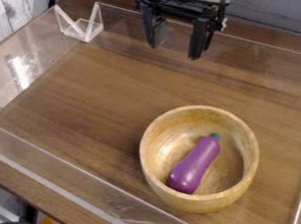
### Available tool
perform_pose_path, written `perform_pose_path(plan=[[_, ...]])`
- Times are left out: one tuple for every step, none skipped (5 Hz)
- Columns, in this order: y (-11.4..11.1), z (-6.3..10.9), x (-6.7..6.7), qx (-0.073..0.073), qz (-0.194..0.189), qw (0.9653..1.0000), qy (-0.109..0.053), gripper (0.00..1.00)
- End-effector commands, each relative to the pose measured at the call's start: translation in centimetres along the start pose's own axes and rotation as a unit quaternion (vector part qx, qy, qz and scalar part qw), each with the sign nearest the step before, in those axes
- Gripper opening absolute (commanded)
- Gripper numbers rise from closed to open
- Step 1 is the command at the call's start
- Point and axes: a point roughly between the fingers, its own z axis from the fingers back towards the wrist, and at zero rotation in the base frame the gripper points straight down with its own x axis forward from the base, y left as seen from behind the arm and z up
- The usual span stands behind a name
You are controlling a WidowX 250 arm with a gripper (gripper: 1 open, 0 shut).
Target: Remove the purple eggplant from inside the brown bowl and put it on the table
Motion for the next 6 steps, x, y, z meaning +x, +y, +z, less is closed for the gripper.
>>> perform_pose_path(plan=[[-0.1, -0.7, -0.2, -0.002, 0.0, 0.9999, 0.01, 1.0], [-1.5, -1.6, -1.4, -0.018, -0.005, 0.9995, 0.025, 1.0], [-2.7, -2.1, -2.5, -0.023, -0.016, 0.9991, 0.031, 1.0], [-3.7, -2.7, -2.9, -0.025, -0.028, 0.9987, 0.035, 1.0], [-5.0, -3.2, -2.9, -0.026, -0.039, 0.9983, 0.036, 1.0], [-6.2, -3.7, -2.6, -0.028, -0.046, 0.9978, 0.038, 1.0]])
